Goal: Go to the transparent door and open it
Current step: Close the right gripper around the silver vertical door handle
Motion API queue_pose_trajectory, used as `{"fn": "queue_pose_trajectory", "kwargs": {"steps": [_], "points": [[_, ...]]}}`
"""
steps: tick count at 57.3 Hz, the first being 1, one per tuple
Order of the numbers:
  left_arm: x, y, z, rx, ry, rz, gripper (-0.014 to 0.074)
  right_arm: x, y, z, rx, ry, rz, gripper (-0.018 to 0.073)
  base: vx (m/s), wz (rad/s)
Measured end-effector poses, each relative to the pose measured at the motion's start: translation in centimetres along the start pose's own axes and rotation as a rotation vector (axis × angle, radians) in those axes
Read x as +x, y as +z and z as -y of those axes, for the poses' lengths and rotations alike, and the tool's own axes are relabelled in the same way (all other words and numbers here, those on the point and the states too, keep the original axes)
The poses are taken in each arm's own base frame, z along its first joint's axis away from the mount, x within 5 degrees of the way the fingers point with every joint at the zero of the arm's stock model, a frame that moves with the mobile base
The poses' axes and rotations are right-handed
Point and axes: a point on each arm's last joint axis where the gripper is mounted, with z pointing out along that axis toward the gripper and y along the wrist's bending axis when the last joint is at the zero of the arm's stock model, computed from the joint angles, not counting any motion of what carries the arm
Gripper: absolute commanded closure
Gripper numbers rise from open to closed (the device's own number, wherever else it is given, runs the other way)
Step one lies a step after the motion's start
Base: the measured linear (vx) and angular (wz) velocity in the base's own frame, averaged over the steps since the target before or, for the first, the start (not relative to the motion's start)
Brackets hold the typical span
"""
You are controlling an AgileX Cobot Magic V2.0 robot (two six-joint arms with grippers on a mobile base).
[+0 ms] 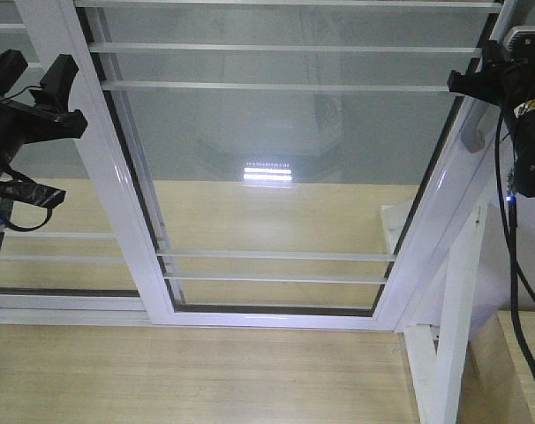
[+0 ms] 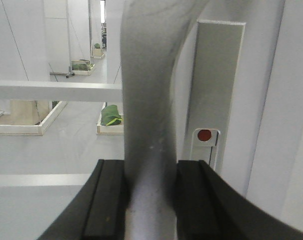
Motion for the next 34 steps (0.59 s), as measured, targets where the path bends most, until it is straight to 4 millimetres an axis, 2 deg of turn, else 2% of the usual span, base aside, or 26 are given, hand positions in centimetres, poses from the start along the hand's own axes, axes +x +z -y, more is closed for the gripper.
{"fn": "queue_pose_trajectory", "kwargs": {"steps": [19,34], "points": [[0.0,0.0,0.0,0.0,0.0,0.0,0.0074,0.01,0.01,0.0,-0.034,-0.009,0.0,0.03,0.0,0.0],[0.0,0.0,0.0,0.0,0.0,0.0,0.0074,0.01,0.0,-0.17,-0.064,0.021,0.0,0.0305,0.0,0.0]]}}
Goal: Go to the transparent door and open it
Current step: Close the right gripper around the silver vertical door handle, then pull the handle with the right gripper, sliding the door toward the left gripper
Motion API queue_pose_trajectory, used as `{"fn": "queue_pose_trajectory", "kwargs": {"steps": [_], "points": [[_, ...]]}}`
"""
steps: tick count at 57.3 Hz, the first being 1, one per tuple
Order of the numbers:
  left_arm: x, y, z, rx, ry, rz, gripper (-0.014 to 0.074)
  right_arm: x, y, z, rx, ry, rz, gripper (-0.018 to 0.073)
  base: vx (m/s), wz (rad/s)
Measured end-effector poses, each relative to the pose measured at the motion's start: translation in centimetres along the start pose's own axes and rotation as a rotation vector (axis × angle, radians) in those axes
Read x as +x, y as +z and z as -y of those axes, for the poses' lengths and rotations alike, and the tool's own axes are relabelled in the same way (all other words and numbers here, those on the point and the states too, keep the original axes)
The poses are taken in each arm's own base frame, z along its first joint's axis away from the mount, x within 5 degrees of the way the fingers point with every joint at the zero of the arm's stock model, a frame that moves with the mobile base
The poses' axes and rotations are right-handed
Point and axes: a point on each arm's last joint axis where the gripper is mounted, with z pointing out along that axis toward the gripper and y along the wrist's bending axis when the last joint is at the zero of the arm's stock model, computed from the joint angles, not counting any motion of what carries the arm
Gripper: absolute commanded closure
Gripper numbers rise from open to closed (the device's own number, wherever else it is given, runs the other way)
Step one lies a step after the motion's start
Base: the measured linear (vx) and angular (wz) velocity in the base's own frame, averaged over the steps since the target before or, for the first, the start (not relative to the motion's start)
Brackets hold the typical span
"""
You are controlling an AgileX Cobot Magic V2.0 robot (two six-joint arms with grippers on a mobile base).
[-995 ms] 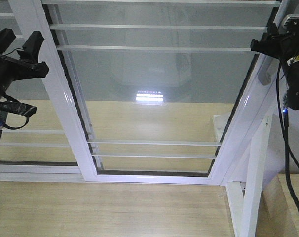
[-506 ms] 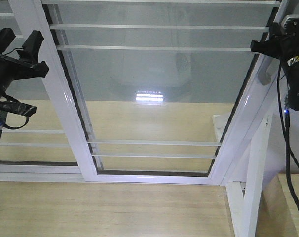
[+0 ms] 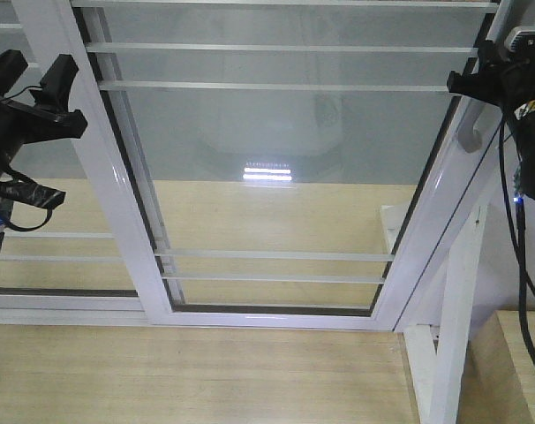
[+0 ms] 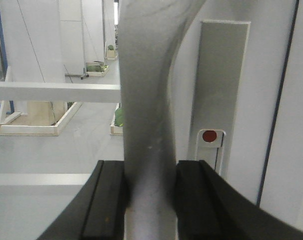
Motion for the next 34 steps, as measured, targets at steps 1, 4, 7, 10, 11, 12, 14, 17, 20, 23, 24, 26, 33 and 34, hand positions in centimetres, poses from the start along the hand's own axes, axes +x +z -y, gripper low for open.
{"fn": "queue_pose_trajectory", "kwargs": {"steps": [1,4,7,10,11,12,14,17,20,23,24,26,33,34], "points": [[0.0,0.0,0.0,0.0,0.0,0.0,0.0074,0.0,0.0,0.0,-0.003,0.009,-0.001,0.0307,0.0,0.0],[0.0,0.0,0.0,0.0,0.0,0.001,0.0074,0.0,0.0,-0.1,-0.022,0.01,-0.001,0.0311,0.0,0.0],[0.0,0.0,0.0,0.0,0.0,0.001,0.0074,0.0,0.0,-0.2,-0.036,0.018,-0.002,0.0314,0.0,0.0],[0.0,0.0,0.0,0.0,0.0,0.001,0.0074,0.0,0.0,-0.3,-0.048,0.028,-0.003,0.0314,0.0,0.0],[0.0,0.0,0.0,0.0,0.0,0.001,0.0074,0.0,0.0,-0.3,-0.051,0.031,-0.003,0.0314,0.0,0.0],[0.0,0.0,0.0,0.0,0.0,0.001,0.0074,0.0,0.0,-0.3,-0.053,0.034,-0.004,0.0314,0.0,0.0],[0.0,0.0,0.0,0.0,0.0,0.001,0.0074,0.0,0.0,-0.5,-0.06,0.036,-0.004,0.0314,0.0,0.0],[0.0,0.0,0.0,0.0,0.0,0.001,0.0074,0.0,0.0,-0.8,-0.071,0.037,-0.004,0.0314,0.0,0.0],[0.0,0.0,0.0,0.0,0.0,0.001,0.0074,0.0,0.0,-1.2,-0.079,0.04,-0.004,0.0314,0.0,0.0],[0.0,0.0,0.0,0.0,0.0,0.001,0.0074,0.0,0.0,-1.7,-0.088,0.043,-0.004,0.0314,0.0,0.0],[0.0,0.0,0.0,0.0,0.0,0.001,0.0074,0.0,0.0,-1.8,-0.089,0.045,-0.004,0.0314,0.0,0.0],[0.0,0.0,0.0,0.0,0.0,0.001,0.0074,0.0,0.0,-2.1,-0.095,0.048,-0.004,0.0314,0.0,0.0],[0.0,0.0,0.0,0.0,0.0,0.001,0.0074,0.0,-0.1,-3.5,-0.123,0.052,-0.004,0.0314,0.0,0.0],[0.0,0.0,0.0,0.0,0.0,0.001,0.0074,0.0,-0.1,-3.7,-0.127,0.053,-0.005,0.0314,0.0,0.0]]}}
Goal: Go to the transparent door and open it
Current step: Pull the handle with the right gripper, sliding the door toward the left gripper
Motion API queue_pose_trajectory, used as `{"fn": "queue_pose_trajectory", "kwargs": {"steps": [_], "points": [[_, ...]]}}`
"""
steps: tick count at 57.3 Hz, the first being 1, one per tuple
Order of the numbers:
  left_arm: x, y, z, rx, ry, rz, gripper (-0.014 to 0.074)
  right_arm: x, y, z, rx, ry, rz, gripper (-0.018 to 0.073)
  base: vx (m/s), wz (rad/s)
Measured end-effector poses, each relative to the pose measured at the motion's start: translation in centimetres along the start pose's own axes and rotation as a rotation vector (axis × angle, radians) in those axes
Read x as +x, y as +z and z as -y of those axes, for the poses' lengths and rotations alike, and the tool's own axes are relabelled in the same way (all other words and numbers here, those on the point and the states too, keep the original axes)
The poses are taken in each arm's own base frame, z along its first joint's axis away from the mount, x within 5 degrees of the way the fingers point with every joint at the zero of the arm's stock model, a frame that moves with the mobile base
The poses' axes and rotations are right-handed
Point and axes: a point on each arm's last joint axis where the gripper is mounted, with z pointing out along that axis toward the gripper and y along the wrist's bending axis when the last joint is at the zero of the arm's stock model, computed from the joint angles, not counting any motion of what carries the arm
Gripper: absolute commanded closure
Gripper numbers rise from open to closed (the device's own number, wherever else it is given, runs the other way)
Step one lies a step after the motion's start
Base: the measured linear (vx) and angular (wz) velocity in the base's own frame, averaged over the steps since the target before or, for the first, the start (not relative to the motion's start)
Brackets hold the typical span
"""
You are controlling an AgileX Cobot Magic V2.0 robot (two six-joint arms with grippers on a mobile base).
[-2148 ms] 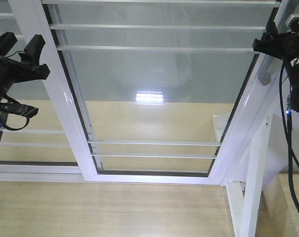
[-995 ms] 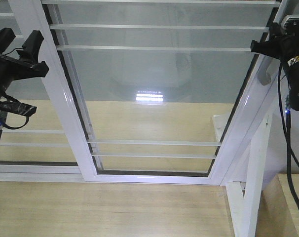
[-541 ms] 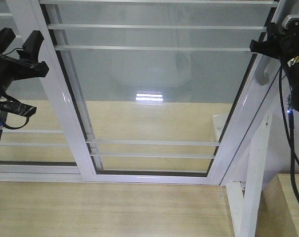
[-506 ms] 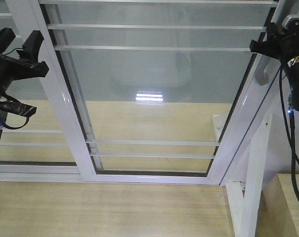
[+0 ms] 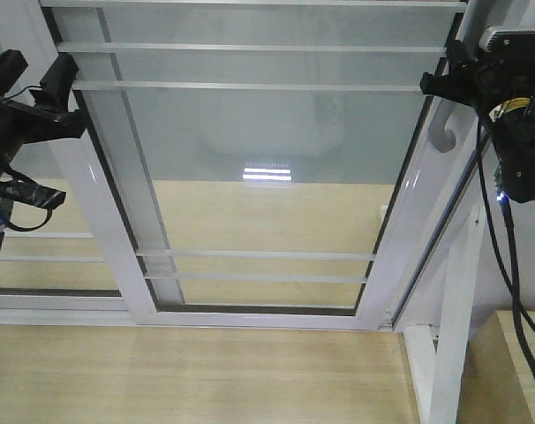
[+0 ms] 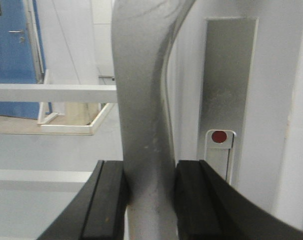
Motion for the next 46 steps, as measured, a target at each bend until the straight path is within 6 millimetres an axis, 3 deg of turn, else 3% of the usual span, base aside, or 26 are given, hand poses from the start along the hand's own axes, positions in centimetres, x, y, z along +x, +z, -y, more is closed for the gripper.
{"fn": "queue_pose_trajectory", "kwargs": {"steps": [25,39,46], "points": [[0.0,0.0,0.0,0.0,0.0,0.0,0.0074,0.2,0.2,-6.5,-0.182,-0.022,0.002,0.0314,0.0,0.0],[0.0,0.0,0.0,0.0,0.0,0.0,0.0074,0.5,-0.6,-10.2,-0.327,-0.073,0.001,0.0314,0.0,0.0],[0.0,0.0,0.0,0.0,0.0,0.0,0.0074,0.4,-0.7,-10.6,-0.345,-0.082,0.002,0.0314,0.0,0.0]]}}
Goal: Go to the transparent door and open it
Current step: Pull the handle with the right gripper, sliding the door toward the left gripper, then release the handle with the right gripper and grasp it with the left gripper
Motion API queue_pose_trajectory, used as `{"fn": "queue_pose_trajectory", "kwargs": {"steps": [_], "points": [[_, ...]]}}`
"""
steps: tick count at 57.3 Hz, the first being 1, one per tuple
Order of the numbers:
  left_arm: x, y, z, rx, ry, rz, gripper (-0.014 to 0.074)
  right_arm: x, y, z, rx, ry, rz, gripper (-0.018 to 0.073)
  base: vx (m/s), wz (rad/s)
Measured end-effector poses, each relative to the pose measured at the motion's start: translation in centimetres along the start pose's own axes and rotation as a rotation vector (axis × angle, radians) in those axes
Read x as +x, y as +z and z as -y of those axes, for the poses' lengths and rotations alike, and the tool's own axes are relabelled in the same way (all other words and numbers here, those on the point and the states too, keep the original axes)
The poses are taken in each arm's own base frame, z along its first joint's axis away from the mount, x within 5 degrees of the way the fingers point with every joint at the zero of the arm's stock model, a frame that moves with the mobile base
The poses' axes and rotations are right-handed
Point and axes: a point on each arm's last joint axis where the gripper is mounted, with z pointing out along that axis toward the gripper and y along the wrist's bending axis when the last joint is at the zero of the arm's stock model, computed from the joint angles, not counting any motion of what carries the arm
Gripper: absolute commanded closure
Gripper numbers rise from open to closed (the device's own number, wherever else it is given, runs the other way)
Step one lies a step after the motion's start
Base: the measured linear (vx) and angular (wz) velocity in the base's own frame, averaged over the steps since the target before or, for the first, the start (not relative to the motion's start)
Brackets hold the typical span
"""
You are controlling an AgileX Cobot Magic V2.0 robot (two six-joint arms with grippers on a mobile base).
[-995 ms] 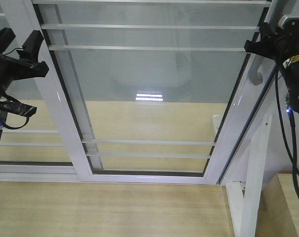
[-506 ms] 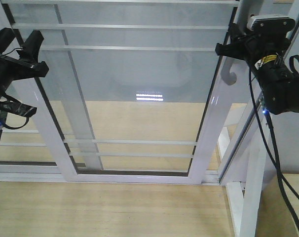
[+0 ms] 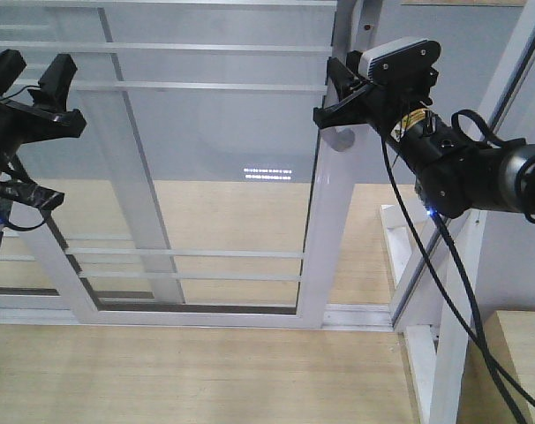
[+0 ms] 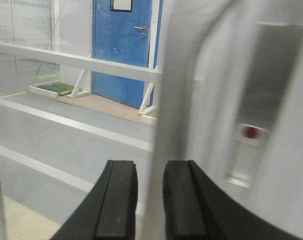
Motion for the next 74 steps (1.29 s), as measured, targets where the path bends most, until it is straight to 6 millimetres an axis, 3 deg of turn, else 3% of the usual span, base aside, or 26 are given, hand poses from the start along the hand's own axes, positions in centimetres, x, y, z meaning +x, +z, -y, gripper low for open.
{"fn": "queue_pose_trajectory", "kwargs": {"steps": [20,37,58,74], "points": [[0.5,0.0,0.9,0.104,0.008,-0.049,0.0074,-1.5,-0.7,2.0,0.09,0.034,0.02,0.0314,0.0,0.0],[2.3,1.4,2.8,0.224,0.033,-0.123,0.0074,-2.3,-2.4,5.4,0.184,0.012,-0.165,0.0334,0.0,0.0],[4.7,6.5,6.3,0.319,0.025,-0.163,0.0074,-3.4,-4.5,7.5,0.223,-0.057,-0.244,0.0353,0.0,0.0],[7.2,11.0,6.1,0.259,0.002,-0.223,0.0083,-3.2,-4.6,7.6,0.22,-0.09,-0.261,0.0353,0.0,0.0]]}}
